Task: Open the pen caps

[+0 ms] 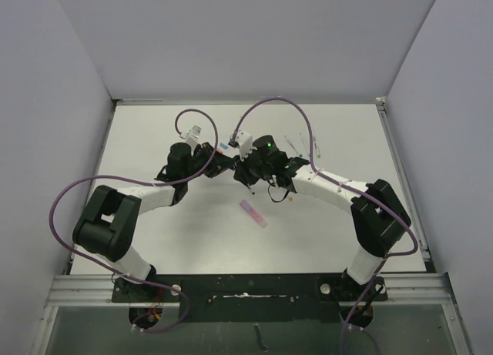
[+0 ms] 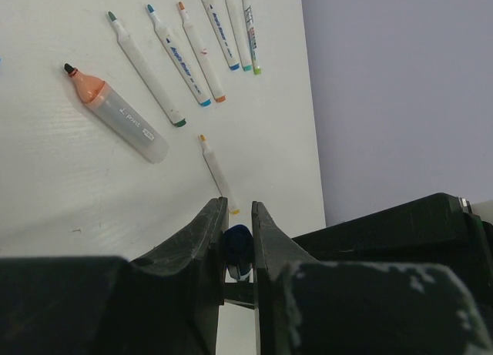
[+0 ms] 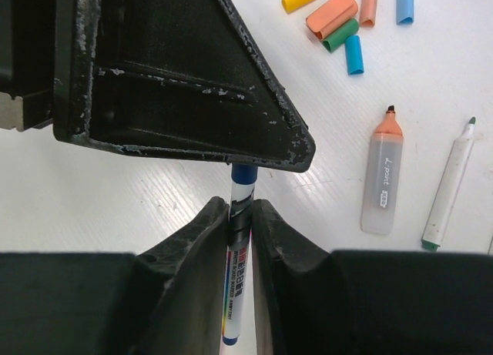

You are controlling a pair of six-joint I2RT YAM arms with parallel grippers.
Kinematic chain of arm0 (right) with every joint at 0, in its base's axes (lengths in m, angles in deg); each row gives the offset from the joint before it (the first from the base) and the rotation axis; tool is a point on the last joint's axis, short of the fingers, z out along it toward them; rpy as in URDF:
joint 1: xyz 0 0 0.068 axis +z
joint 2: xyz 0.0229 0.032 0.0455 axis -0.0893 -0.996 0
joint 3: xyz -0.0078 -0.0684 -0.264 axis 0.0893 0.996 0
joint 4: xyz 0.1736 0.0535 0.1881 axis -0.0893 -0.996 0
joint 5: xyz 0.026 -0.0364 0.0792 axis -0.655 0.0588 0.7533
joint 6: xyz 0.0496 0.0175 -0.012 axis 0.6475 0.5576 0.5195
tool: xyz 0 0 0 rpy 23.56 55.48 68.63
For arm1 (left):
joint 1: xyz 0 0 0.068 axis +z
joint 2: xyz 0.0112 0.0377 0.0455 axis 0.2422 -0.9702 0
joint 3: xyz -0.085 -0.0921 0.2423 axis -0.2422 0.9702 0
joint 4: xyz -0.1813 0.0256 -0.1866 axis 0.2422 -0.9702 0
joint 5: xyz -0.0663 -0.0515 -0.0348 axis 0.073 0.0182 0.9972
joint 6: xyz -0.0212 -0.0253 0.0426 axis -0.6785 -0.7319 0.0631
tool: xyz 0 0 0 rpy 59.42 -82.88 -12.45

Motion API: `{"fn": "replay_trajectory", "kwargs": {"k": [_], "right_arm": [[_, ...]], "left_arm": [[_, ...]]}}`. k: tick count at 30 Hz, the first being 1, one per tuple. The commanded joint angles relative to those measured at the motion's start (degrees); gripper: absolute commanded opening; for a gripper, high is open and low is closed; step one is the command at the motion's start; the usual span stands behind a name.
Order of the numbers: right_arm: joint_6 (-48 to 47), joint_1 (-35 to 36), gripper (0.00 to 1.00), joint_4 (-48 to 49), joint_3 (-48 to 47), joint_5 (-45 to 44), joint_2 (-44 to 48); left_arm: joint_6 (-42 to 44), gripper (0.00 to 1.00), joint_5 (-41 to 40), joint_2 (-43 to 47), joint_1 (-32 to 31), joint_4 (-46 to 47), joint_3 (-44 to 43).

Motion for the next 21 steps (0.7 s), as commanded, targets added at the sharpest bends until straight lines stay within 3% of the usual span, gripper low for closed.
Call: {"fn": "replay_trajectory", "kwargs": {"k": [1, 4, 9, 16, 21], "right_arm": [[0.52, 0.23, 0.13, 3.54, -2.50, 1.00, -0.75], [0.59, 0.17, 0.00, 3.62, -2.26, 0.72, -0.48], [0.52, -0.21, 0.00, 1.37, -1.78, 0.02, -0.42], [0.32, -1.94, 0.00, -1.30, 3.89, 0.66, 3.13], [0.37, -3.53, 0.00, -2.35, 7.06, 0.47, 6.76]], "left_arm": [[-0.39, 0.00, 0.86, 0.33, -0.24, 4.88, -1.44], [-0.39, 0.00, 0.84, 0.46, -0.24, 4.94, -1.36], [-0.71, 0.00, 0.40, 0.82, 2.00, 5.34, -2.08], [-0.65, 0.00, 2.18, -0.86, 12.00, 4.06, -6.89], [-0.62, 0.00, 1.90, -3.25, 14.18, 4.28, -7.86]]}}
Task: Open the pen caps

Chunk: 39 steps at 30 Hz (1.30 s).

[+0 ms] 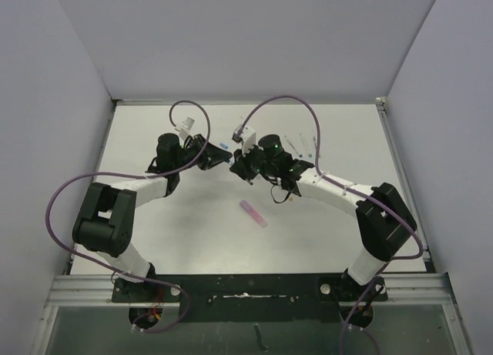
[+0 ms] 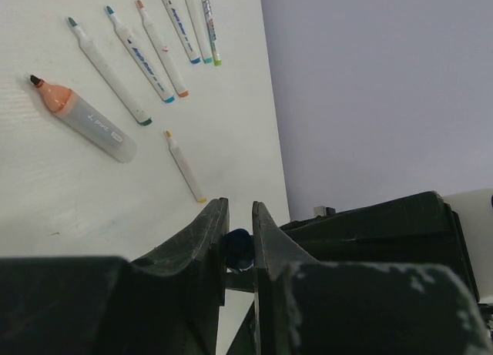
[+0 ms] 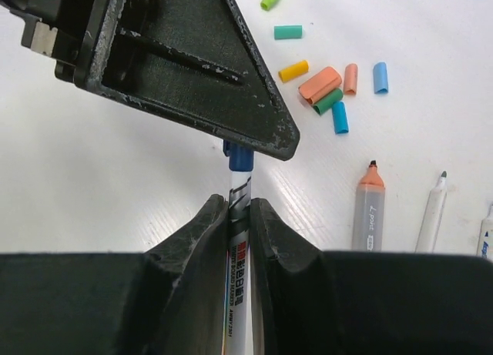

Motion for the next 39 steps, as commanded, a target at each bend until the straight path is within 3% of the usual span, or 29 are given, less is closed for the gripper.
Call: {"fn": "replay_trajectory", "kwargs": {"k": [1, 9, 20, 34, 39], "right_arm": [[-0.52, -3.09, 0.00, -12.04, 4.75, -0.26, 5.42], [-0.65, -6.19, 0.00, -12.59, 6.33, -0.16, 7.80], [-1.43, -11.74, 0.00, -11.90, 7.12, -14.00, 11.16], [-2.73, -19.20, 0.00, -11.61, 8.57, -15.94, 11.80], [-2.00, -20.19, 0.00, -11.65, 8.69, -15.56, 9.85]], "left_arm": [[1.81, 0.00, -9.61, -2.63, 6.87, 4.96, -3.91], [3.50, 0.00, -11.44, -2.70, 7.63, 3.41, -1.56], [5.57, 0.00, -11.50, -5.65, 8.15, -4.70, 0.76], [5.13, 0.08, -11.20, -13.91, 10.07, -2.99, 3.16], [4.70, 0.17, -11.17, -14.80, 10.69, -2.70, 3.40]]}}
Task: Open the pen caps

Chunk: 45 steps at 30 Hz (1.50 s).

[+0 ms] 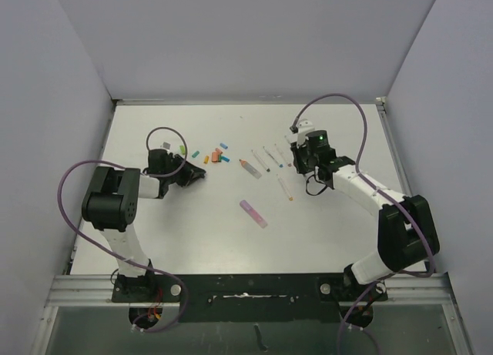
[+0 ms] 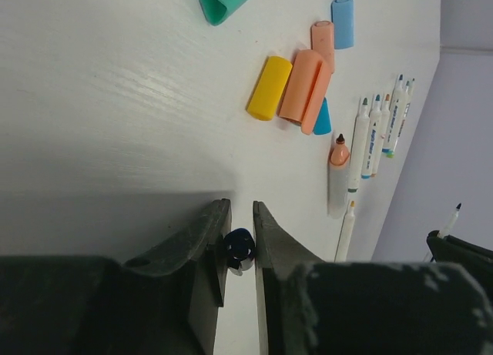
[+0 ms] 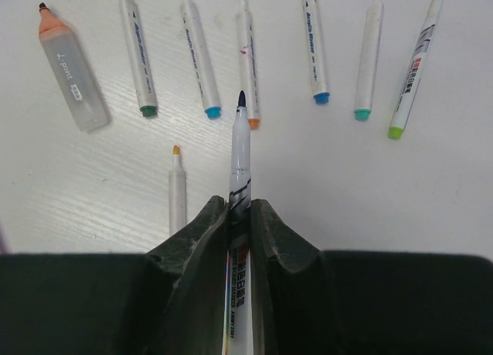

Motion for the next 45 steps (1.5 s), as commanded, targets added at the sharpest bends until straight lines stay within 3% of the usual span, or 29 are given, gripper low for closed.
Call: {"fn": "replay_trajectory", "kwargs": {"k": [1, 13, 19, 21, 28, 33, 45], "right_arm": [[0.12, -0.76, 0.00, 1.48, -0.18, -0.29, 0.18], [1.91, -1.21, 0.00, 0.70, -0.61, 0.62, -5.10], [2.61, -1.36, 0.00, 0.34, -0.57, 0.43, -7.68], [2.85, -1.35, 0.00, 0.32, -0.72, 0.59, -8.59], [3.50, -1.30, 0.01, 0.39, -0.97, 0.79, -11.04], [3.98, -1.30, 0.09, 0.32, -1.05, 1.39, -12.17], [4.12, -1.30, 0.15, 0.71, -1.38, 2.75, -13.40]], "left_arm": [[0.42, 0.20, -0.13, -1.54, 1.01, 2.77, -0.52], [-0.73, 0.33, 0.74, 0.84, 2.32, 2.66, 0.02], [-1.43, 0.36, 0.50, 6.86, 2.53, 2.43, 1.31], [-1.69, 0.43, 0.62, 9.31, 2.53, 3.22, 1.83], [-2.22, 0.82, 2.46, 17.70, 2.53, 10.77, 4.54], [-2.39, 0.86, 4.08, 20.37, 2.53, 11.80, 4.33], [-2.35, 0.87, 4.26, 22.21, 2.53, 11.38, 4.27]]}}
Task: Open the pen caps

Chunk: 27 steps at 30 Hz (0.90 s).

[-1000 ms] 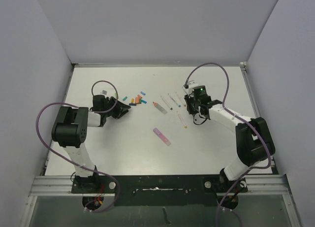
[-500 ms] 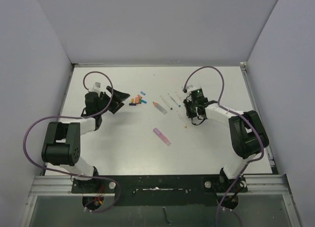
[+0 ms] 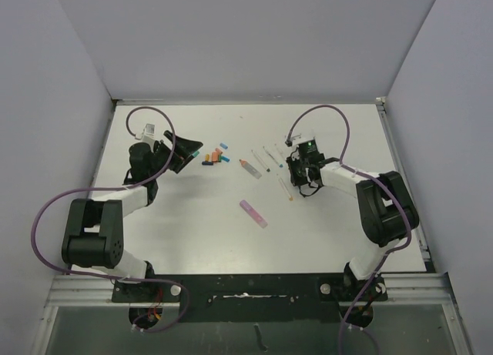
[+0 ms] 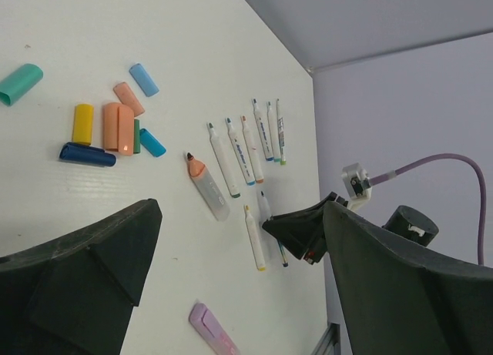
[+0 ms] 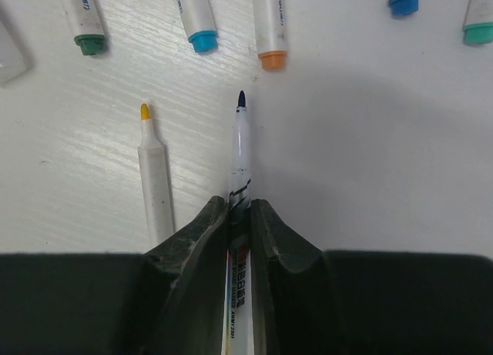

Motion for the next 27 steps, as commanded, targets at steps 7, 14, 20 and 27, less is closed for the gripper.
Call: {"fn": "replay_trajectory", "kwargs": {"k": [7, 14, 20, 27], "right_arm": [[0.71, -0.30, 0.19, 1.74, -1.95, 1.68, -1.28], [0.88, -0.36, 0.26, 1.70, -2.29, 2.05, -1.65], [1.16, -0.30, 0.33, 1.71, -1.92, 1.71, -0.29], [0.41, -0.30, 0.47, 2.77, -1.39, 1.13, 6.82]], "left_arm": [[0.39, 0.87, 2.02, 2.43, 0.43, 4.42, -0.21], [0.18, 0.88, 2.45, 2.51, 0.43, 5.21, 0.14], [0.12, 0.93, 2.60, 2.86, 0.42, 5.81, 0.46], [-3.00, 0.98, 0.47, 3.76, 0.43, 13.72, 4.35]]}}
